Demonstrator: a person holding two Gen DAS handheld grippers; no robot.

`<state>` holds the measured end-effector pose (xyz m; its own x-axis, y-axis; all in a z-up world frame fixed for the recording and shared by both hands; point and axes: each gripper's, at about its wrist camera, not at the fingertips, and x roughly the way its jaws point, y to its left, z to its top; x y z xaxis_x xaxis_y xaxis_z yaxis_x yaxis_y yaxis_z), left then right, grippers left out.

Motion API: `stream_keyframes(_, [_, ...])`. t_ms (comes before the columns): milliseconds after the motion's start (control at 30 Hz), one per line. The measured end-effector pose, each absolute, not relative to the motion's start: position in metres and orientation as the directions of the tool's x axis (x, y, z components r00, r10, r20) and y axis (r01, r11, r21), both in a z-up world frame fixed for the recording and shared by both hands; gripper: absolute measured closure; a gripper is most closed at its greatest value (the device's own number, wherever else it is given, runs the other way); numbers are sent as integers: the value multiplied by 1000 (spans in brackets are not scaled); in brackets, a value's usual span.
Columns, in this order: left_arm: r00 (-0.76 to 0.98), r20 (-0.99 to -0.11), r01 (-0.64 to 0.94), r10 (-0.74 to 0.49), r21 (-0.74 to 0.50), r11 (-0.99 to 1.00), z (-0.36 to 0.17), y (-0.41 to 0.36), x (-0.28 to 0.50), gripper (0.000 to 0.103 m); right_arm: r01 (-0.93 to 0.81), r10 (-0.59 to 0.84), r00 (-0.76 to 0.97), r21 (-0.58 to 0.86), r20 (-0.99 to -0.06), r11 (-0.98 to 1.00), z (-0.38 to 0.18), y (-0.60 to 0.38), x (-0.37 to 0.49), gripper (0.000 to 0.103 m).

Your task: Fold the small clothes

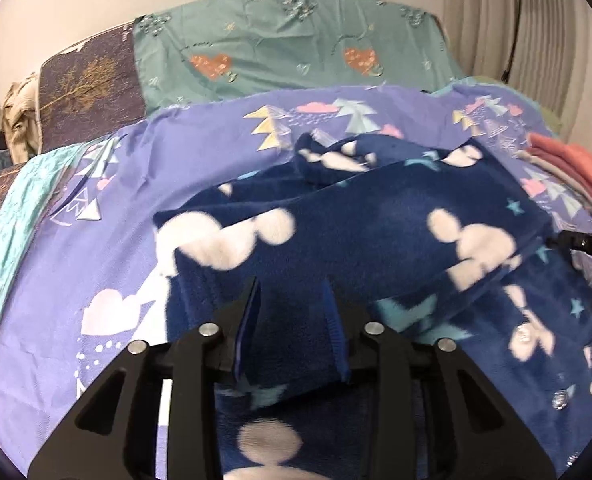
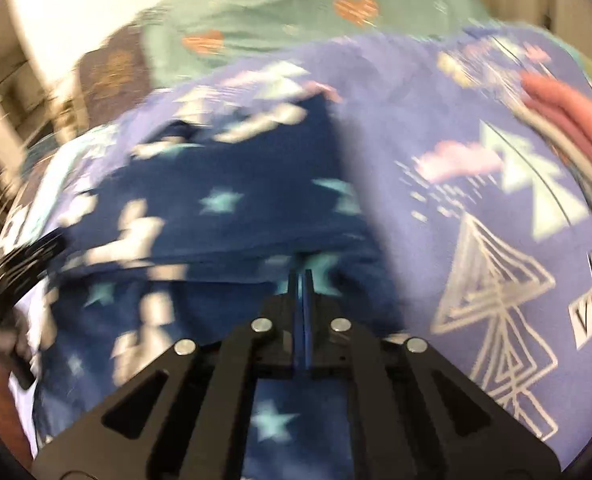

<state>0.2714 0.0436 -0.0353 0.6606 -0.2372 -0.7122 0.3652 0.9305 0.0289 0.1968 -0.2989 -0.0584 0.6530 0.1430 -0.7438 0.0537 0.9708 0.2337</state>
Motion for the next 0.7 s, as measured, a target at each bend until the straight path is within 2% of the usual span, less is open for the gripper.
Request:
stream_keyframes(100, [603, -780, 358, -170, 74, 931, -64, 31, 282, 60, -20, 183, 684, 233, -707, 972, -50, -279, 203, 98])
stream_keyframes(167, [632, -757, 354, -164, 94, 930, -60, 30, 275, 60, 8, 168, 629, 223, -759, 975, -66, -277, 217, 95])
stream_keyframes(233, [637, -747, 347, -190, 58, 936, -46, 37, 262, 59, 76, 149, 530, 221, -835, 972, -94, -284, 230, 102])
stream_keyframes(267, [646, -735, 351, -206, 46, 935, -38, 43, 251, 58, 97, 191, 525, 281, -830, 955, -100, -294, 224, 102])
stream_keyframes(300, [658, -723, 350, -211, 46, 936, -32, 49, 241, 52, 90, 213, 542, 308, -813, 947, -96, -300, 214, 102])
stream_keyframes(333, [671, -711, 347, -212, 48, 937, -27, 57, 228, 45, 75, 225, 553, 317, -802, 945, -90, -304, 204, 97])
stream_keyframes(367, [674, -706, 350, -218, 46, 936, -25, 64, 214, 43, 64, 236, 574, 331, -784, 942, -83, -312, 188, 88])
stream_keyframes(433, [649, -720, 371, -246, 17, 928, -27, 82, 185, 41, 58, 254, 592, 355, -765, 933, -77, -324, 161, 78])
stream_keyframes(600, [546, -795, 377, -264, -49, 925, -54, 115, 119, 40, 104, 278, 591, 414, -757, 904, -78, -364, 84, 78])
stream_keyframes(700, [520, -802, 355, -293, -109, 928, -61, 126, 92, 40, 83, 327, 601, 464, -729, 882, -78, -368, 43, 78])
